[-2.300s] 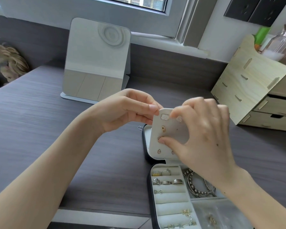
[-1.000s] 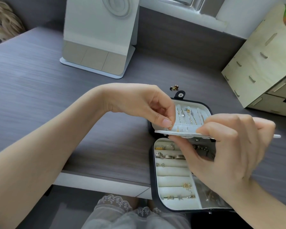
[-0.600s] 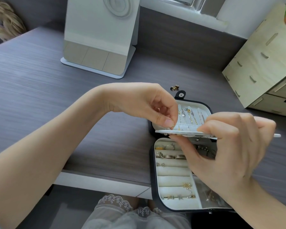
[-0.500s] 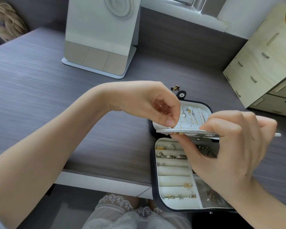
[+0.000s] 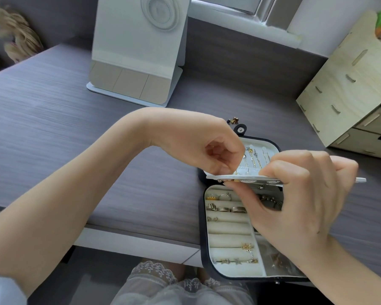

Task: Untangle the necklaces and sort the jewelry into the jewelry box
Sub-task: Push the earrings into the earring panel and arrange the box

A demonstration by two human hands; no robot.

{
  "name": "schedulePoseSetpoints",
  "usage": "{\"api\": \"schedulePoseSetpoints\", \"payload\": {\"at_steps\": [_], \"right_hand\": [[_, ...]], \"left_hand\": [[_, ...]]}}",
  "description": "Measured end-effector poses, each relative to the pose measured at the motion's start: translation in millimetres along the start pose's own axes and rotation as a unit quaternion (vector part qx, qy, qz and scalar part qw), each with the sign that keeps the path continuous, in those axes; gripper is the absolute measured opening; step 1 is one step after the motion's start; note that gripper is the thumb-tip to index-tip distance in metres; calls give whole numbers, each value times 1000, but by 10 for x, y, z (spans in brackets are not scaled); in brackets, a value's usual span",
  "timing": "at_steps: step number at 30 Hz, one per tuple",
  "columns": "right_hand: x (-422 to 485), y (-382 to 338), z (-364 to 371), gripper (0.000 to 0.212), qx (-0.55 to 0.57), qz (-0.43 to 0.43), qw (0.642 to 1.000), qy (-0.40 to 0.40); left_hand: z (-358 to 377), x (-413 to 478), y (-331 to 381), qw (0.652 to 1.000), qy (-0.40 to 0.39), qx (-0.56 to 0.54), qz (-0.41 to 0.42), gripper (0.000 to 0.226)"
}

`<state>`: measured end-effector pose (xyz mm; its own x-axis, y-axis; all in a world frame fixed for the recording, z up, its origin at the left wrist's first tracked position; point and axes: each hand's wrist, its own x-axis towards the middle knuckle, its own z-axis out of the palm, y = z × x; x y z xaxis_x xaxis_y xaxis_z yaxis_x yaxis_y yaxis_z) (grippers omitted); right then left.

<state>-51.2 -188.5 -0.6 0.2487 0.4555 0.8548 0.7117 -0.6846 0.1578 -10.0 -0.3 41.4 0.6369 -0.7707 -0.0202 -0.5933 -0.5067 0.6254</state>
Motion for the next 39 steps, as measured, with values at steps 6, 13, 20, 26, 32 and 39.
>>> {"api": "schedulePoseSetpoints", "payload": {"at_steps": [6,13,20,26,32,39], "right_hand": [[-53,102,44,45,-18,0,1000,13],[-28,125,27,46,-23,-14,999,23],[122,164,65,48,-30,30,998,-36],[621,427,-184,50,135,123,975,-129],[936,1440,187,16,281,341,871,-216],[485,1494,1206,28,164,214,859,-436]], "left_hand": [[26,-53,-58,997,55,-47,-32,5],[55,-31,-62,996,52,-63,-33,6],[-83,-158,-36,964,110,-243,16,45],[-83,-147,-75,952,135,-274,-7,15],[-91,-158,-110,950,135,-282,-23,19],[-95,-137,-124,950,147,-275,-32,14]]}}
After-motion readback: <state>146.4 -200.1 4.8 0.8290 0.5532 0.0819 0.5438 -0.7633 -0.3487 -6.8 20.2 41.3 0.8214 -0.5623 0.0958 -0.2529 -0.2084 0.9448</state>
